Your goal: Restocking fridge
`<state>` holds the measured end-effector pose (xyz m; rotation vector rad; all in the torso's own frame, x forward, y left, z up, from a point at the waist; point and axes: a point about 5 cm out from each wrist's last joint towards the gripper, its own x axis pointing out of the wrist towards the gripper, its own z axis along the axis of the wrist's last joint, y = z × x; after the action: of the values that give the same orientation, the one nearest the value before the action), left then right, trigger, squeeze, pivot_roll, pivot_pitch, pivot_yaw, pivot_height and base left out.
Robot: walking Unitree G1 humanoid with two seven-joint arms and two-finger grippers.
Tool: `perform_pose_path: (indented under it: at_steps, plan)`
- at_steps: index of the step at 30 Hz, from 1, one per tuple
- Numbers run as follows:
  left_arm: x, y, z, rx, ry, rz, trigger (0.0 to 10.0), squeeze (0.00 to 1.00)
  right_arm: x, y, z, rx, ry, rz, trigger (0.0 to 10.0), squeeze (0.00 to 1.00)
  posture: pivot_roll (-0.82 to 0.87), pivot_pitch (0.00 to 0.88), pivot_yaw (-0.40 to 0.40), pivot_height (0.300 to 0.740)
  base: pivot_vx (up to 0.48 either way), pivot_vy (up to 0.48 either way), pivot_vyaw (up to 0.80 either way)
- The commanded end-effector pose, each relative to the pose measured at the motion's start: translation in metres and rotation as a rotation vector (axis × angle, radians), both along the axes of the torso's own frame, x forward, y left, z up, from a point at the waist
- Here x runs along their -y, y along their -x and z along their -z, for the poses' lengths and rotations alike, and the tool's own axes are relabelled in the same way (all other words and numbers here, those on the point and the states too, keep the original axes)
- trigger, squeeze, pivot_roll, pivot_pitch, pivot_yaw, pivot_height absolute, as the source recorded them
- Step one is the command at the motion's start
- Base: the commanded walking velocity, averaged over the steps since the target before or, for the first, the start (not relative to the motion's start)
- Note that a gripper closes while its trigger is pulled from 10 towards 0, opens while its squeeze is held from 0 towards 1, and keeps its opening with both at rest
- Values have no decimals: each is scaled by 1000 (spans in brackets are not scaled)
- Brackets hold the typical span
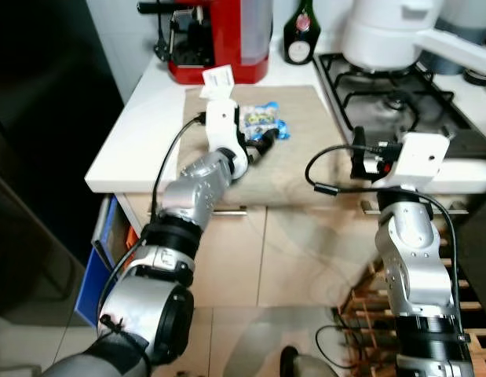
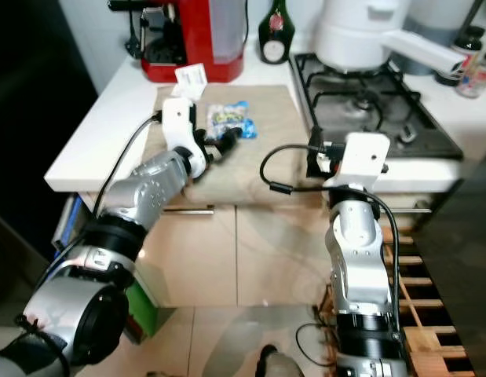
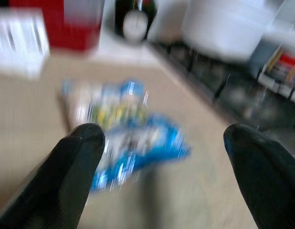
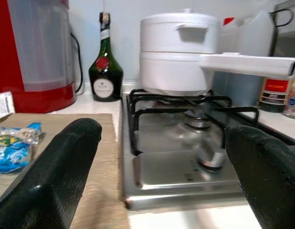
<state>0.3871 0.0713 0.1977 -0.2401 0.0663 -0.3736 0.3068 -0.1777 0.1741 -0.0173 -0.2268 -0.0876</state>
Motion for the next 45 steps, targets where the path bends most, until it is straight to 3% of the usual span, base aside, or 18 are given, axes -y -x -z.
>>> perform_pose_path:
  at_steps: [1,4,5,6,7,8,12,13,15,16,18,20,21,25,32,41,45]
  plan:
    - [-5,1,-7,65,-20,-41,10000,0,-3,0,-4,6,-20,-28,10000,1000,-208,46,47,740,0,0,0]
    - [-31,17,-20,263,-74,-133,10000,0,-13,3,-2,-7,-39,-114,10000,1000,-195,29,46,740,0,0,0]
    - [-41,35,-14,281,-90,-140,10000,0,-12,12,1,-23,-27,-124,10000,1000,-183,28,32,740,0,0,0]
    - [-41,35,-14,281,-90,-140,10000,0,-12,12,1,-23,-27,-124,10000,1000,-183,28,32,740,0,0,0]
    - [-47,49,-10,282,-100,-139,10000,0,-11,18,4,-34,-18,-125,10000,1000,-175,26,28,740,0,0,0]
    - [-47,49,-10,282,-100,-139,10000,0,-11,18,4,-34,-18,-125,10000,1000,-175,26,28,740,0,0,0]
    - [-70,119,21,227,-234,-110,10000,0,-3,63,19,-115,56,-139,10000,1000,-127,17,-8,740,0,0,0]
    - [-70,119,21,227,-234,-110,10000,0,-3,63,19,-115,56,-139,10000,1000,-127,17,-8,740,0,0,0]
    - [-90,152,42,160,-278,-149,10000,0,0,77,20,-132,93,-164,10000,1000,-126,9,-14,740,0,0,0]
    - [-90,152,42,160,-278,-149,10000,0,0,77,20,-132,93,-164,10000,1000,-126,9,-14,740,0,0,0]
    - [-101,179,57,102,-290,-187,10000,0,4,82,22,-140,115,-185,10000,1000,-118,1,-31,740,0,0,0]
    - [-99,180,56,118,-289,-197,10000,0,5,81,23,-146,100,-188,10000,1000,-103,0,-46,740,0,0,0]
    - [-91,171,44,175,-277,-195,10000,0,3,77,22,-146,82,-198,10000,1000,-97,0,-53,740,0,0,0]
    - [-81,158,28,244,-252,-183,10000,0,-1,69,19,-124,75,-205,10000,1000,-92,0,-49,740,139,0,0]
    - [-68,127,-11,400,-259,-105,10000,0,-3,46,1,-15,12,-80,10000,1000,-93,0,-13,740,480,0,0]
    - [-67,120,-14,388,-235,-111,10000,0,-4,37,-3,2,6,-79,10000,1000,-97,0,-9,740,480,0,0]
    - [-59,114,-15,393,-217,-89,10000,0,-6,34,-7,18,8,-84,10000,1000,-101,0,-14,740,480,0,0]
